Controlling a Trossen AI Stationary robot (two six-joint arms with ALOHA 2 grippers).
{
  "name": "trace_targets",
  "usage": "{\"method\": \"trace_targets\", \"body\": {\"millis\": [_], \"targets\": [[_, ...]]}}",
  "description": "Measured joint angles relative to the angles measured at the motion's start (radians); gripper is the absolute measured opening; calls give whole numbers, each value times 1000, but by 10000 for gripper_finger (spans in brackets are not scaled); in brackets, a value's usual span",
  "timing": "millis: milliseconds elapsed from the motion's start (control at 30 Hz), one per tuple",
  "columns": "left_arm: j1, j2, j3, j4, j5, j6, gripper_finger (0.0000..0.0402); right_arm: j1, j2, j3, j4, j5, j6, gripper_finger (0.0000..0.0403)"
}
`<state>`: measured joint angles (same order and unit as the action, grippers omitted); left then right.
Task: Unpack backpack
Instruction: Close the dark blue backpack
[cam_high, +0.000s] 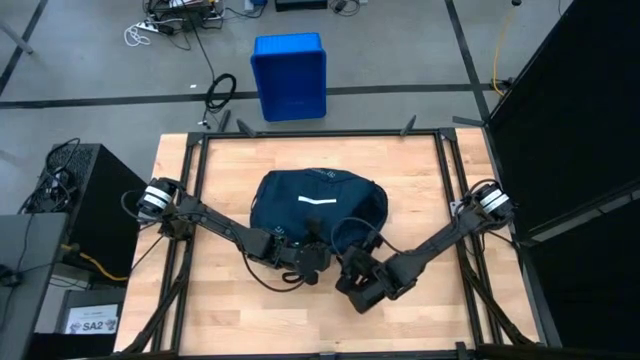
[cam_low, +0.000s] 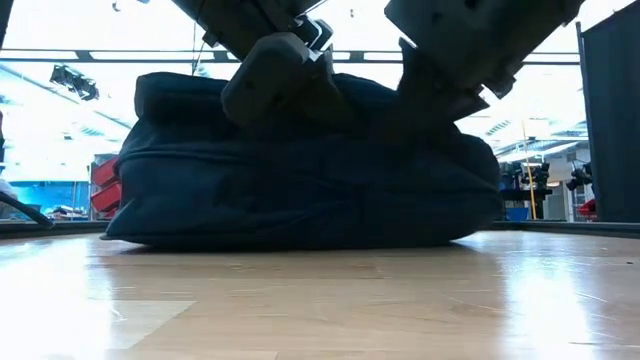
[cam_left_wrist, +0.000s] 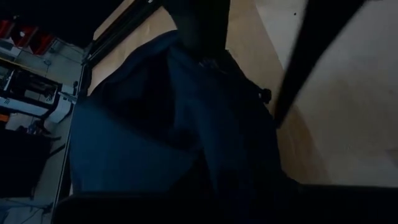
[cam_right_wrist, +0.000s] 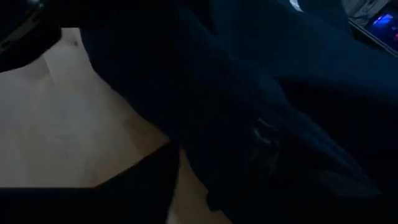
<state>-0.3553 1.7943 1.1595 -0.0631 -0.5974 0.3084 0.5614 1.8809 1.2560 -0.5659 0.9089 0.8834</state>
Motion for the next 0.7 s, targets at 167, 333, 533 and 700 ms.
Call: {"method": "trace_targets", "body": {"millis": [167, 333, 533, 700], "targets": [[-1, 0, 0, -13, 8, 0, 0, -1, -3, 0, -28, -49, -53, 33], [-5, -1, 0, -61, 7, -1, 0, 2, -4, 1, -140, -100, 4, 6], [-32, -2, 2, -274, 1, -21, 0, 30, -4, 2, -389, -136, 201, 0], [-45, -2, 2, -318, -4, -57, 0, 58, -4, 2, -495, -144, 308, 0]]}}
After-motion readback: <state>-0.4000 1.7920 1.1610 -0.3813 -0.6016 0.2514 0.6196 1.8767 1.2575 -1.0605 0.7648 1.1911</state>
